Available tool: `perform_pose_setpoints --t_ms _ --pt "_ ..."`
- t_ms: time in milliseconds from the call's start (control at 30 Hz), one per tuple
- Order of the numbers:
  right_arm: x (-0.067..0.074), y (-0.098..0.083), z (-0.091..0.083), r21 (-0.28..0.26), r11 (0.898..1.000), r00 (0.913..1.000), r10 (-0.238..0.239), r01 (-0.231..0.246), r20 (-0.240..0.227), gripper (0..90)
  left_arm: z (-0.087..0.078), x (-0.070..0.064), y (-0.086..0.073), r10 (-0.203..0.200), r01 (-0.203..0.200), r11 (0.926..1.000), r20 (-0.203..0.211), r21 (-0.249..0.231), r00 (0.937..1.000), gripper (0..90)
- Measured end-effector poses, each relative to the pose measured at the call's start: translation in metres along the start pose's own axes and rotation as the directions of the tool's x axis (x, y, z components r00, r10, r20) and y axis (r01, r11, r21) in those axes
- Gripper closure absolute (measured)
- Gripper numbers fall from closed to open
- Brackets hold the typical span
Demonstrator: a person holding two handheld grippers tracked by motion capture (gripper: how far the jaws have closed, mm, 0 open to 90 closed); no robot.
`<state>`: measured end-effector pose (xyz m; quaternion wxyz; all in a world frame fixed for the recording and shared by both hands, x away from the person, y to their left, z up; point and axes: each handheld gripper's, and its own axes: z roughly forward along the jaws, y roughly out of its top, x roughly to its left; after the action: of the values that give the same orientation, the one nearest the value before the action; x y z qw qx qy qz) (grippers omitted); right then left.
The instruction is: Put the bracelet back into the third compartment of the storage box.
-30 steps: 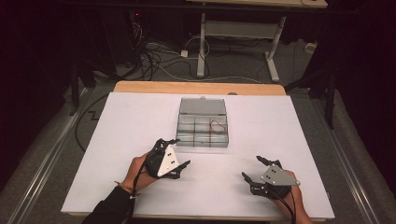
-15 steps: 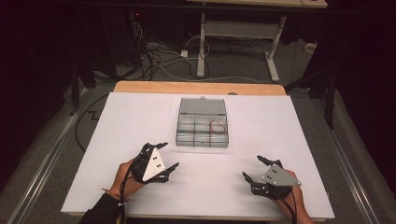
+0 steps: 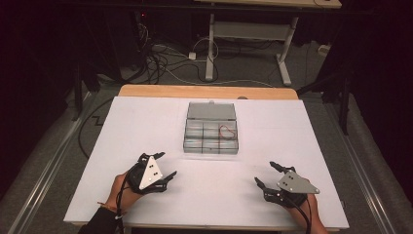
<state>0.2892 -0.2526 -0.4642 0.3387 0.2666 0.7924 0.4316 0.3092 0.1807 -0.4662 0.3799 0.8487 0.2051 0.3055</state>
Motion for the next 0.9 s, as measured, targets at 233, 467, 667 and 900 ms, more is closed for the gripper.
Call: perform_pose_setpoints --t_ms 233,467,667,900 --pt "-0.001 0.000 -0.002 -0.025 0.999 0.9998 0.021 -0.021 -0.007 40.6 -0.008 0.005 -0.015 -0.078 0.078 0.9969 -0.008 0.001 0.9969 33.6" --pt "-0.005 0.002 -0.003 -0.040 0.999 0.9990 0.030 -0.031 -0.035 61.6 -0.017 0.011 -0.025 -0.142 0.142 0.9897 0.007 0.018 0.9898 53.3" --pt "-0.006 0.003 0.000 -0.012 0.999 0.9987 0.030 -0.030 -0.041 78.5 -0.022 0.013 -0.029 -0.154 0.153 0.9879 0.036 0.023 0.9874 77.4" --pt "-0.009 0.006 0.006 0.009 1.000 0.9978 0.018 -0.018 -0.064 87.5 -0.017 0.011 -0.035 -0.157 0.150 0.9851 0.087 0.084 0.9837 88.0"
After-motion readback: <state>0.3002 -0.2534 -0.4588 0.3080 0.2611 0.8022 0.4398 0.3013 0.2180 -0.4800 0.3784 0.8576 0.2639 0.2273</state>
